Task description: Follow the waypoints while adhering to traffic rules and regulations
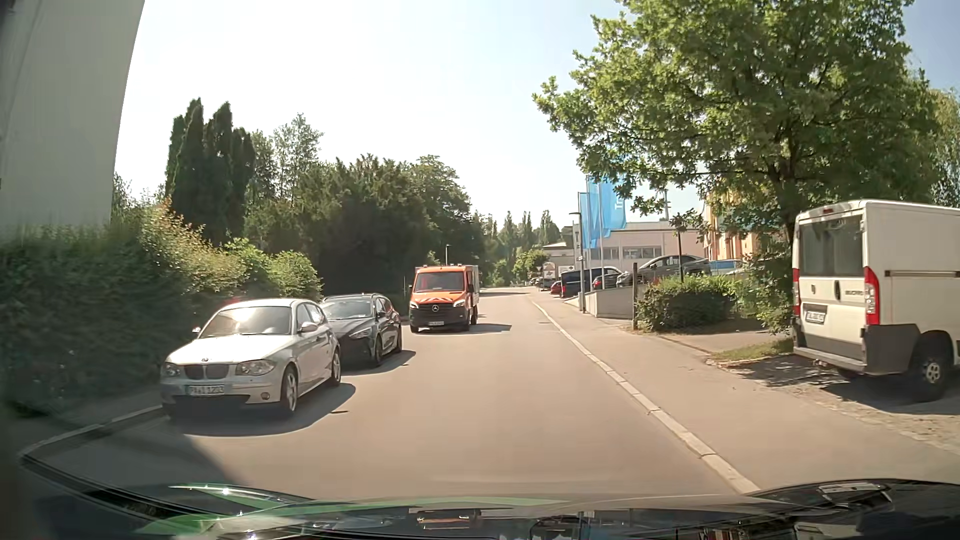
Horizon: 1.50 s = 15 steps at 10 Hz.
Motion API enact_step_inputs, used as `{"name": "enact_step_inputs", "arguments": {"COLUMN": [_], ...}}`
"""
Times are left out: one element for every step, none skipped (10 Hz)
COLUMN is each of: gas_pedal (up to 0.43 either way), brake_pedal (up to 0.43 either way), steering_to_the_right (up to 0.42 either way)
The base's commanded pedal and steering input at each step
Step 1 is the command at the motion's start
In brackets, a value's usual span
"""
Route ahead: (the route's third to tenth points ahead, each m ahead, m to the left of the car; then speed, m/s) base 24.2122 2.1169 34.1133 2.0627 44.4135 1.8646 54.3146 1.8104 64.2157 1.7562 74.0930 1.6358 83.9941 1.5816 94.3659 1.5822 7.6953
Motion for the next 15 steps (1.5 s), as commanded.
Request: {"name": "enact_step_inputs", "arguments": {"gas_pedal": [0.169,0.169,0.169,0.169,0.169,0.169,0.169,0.169,0.169,0.169,0.169,0.169,0.169,0.169,0.169], "brake_pedal": [0.0,0.0,0.0,0.0,0.0,0.0,0.0,0.0,0.0,0.0,0.0,0.0,0.0,0.0,0.0], "steering_to_the_right": [0.003,0.003,0.003,0.003,0.002,0.001,0.0,-0.002,-0.004,-0.004,-0.004,-0.004,-0.004,-0.004,-0.004]}}
